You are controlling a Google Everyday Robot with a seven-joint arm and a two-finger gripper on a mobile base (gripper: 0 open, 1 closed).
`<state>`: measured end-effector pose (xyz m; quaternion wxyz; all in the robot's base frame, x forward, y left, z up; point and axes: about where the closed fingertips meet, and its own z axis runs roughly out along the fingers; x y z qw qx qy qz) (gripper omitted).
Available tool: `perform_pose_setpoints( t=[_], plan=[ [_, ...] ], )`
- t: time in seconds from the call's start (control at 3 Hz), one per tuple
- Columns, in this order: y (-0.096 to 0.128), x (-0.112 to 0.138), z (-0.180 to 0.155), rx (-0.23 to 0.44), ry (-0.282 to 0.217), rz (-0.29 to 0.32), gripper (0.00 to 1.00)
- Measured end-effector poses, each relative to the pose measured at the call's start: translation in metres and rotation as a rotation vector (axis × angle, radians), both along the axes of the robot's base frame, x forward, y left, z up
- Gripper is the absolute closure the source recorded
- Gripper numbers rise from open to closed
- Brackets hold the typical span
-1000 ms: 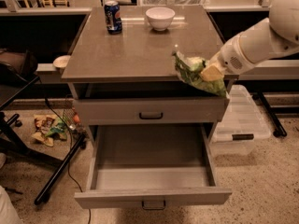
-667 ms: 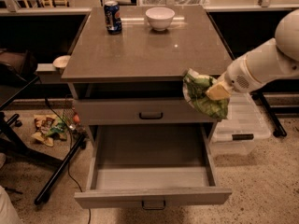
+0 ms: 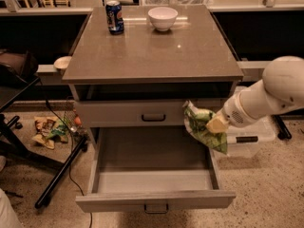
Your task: Place green jalapeno chip bag into middle drawer
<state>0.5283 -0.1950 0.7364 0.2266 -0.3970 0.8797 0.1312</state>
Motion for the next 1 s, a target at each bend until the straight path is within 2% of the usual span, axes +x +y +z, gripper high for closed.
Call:
perform_pose_setpoints(
  t=[0.33, 0.67, 1.0],
  plan=[
    [0.006, 0.004, -0.052, 0.022, 0.029, -0.013, 1.0],
    [0.012, 0.012, -0.094, 0.061, 0.032, -0.038, 1.0],
    [0.022, 0.018, -0.13, 0.102, 0.047, -0.059, 0.83]
  ],
)
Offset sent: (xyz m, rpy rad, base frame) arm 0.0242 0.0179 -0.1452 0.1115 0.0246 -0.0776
